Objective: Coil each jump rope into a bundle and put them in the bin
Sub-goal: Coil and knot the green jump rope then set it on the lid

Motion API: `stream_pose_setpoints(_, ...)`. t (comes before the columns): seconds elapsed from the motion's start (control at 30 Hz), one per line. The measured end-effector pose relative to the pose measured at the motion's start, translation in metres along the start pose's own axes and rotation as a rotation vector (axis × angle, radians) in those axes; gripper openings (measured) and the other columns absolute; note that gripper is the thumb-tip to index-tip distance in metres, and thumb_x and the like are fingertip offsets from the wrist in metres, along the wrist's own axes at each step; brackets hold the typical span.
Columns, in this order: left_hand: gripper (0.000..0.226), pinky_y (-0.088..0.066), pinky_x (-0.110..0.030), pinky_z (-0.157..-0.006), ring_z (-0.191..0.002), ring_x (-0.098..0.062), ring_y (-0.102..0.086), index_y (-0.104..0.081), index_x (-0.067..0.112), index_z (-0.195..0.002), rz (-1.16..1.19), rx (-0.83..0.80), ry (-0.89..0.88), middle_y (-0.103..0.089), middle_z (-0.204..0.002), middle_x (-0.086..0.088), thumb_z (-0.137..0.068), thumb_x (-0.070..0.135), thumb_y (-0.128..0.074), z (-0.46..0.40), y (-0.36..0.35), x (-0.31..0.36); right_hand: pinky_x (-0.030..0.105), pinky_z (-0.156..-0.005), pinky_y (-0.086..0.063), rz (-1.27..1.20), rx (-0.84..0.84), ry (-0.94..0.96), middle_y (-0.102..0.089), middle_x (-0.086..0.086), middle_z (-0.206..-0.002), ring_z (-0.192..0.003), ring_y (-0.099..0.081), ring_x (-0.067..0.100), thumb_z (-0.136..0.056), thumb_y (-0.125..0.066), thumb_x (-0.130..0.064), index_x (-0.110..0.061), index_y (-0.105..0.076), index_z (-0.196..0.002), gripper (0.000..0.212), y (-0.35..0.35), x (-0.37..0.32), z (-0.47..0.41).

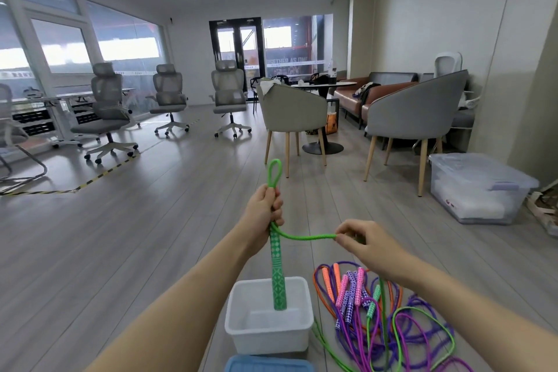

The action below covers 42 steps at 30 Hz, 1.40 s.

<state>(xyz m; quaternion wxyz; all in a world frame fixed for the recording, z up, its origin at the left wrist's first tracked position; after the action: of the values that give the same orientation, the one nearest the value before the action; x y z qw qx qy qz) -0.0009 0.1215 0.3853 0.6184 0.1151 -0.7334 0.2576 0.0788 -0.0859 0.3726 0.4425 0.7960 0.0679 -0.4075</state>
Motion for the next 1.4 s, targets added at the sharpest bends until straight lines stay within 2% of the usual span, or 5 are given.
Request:
stream_pose_setpoints(0.33, 0.025, -0.059, -0.042, -0.084, -0.075, -0.021, -0.072, -0.053, 0.000, -0.109, -0.345, -0.215, 0.042, -0.067, -0.092, -0.016, -0.112, 0.015, -0.033, 0.025, -0.041, -0.024, 0.039, -0.077, -0.053, 0.102, 0.254, 0.204, -0.059, -0.011, -0.095, -0.088, -0.060, 0.008, -0.096, -0.069, -0.031, -0.026, -0.073, -0.098, 0.007, 0.004, -0.034, -0.015)
stream_pose_setpoints(0.9, 0.025, -0.059, -0.033, -0.080, -0.084, -0.024, -0.072, -0.060, -0.003, -0.113, -0.582, -0.439, 0.109, -0.067, -0.087, -0.011, -0.110, 0.013, -0.040, 0.040, -0.063, -0.026, 0.036, -0.062, -0.050, 0.418, 0.319, 0.087, -0.059, -0.010, -0.085, -0.075, -0.060, 0.013, -0.094, -0.064, -0.054, -0.028, -0.064, -0.087, 0.027, 0.010, -0.027, -0.015)
stream_pose_setpoints(1.13, 0.026, -0.052, -0.037, -0.075, -0.056, -0.017, -0.050, -0.050, 0.009, -0.096, 0.003, -0.079, 0.157, -0.049, -0.071, -0.002, -0.112, 0.016, -0.031, 0.021, -0.021, -0.020, 0.028, -0.057, -0.039, -0.231, 0.286, -0.265, -0.056, 0.001, -0.069, -0.065, -0.050, 0.016, -0.101, -0.064, -0.027, -0.014, -0.065, -0.092, 0.016, 0.013, 0.041, -0.012)
stream_pose_setpoints(1.23, 0.026, -0.044, -0.032, -0.064, -0.051, -0.013, -0.039, -0.048, 0.013, -0.095, 0.070, -0.015, 0.172, -0.044, -0.065, 0.002, -0.113, 0.018, -0.030, 0.022, -0.013, -0.024, 0.023, -0.049, -0.036, -0.545, 0.128, -0.275, -0.052, -0.001, -0.068, -0.057, -0.042, 0.011, -0.100, -0.065, -0.023, -0.009, -0.062, -0.101, 0.015, -0.012, 0.032, -0.018)
stream_pose_setpoints(1.4, 0.025, -0.039, -0.028, -0.063, -0.055, -0.012, -0.038, -0.048, 0.012, -0.097, -0.037, -0.023, 0.094, -0.044, -0.066, 0.003, -0.113, 0.017, -0.029, 0.021, -0.019, -0.021, 0.027, -0.047, -0.026, -0.935, 0.348, -0.322, -0.053, 0.007, -0.069, -0.051, -0.032, 0.013, -0.108, -0.046, -0.014, -0.004, -0.054, -0.099, 0.016, -0.008, 0.023, -0.020)
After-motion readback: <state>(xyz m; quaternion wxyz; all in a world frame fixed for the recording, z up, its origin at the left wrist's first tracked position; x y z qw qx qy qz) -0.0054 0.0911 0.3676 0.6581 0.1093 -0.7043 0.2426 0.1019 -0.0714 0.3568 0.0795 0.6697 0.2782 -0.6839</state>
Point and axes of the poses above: each hand's wrist, its own z-axis away from the middle knuckle, its own y-axis out of the back of the hand, x = y × z, the point moved 9 cm from there along -z, towards the middle knuckle
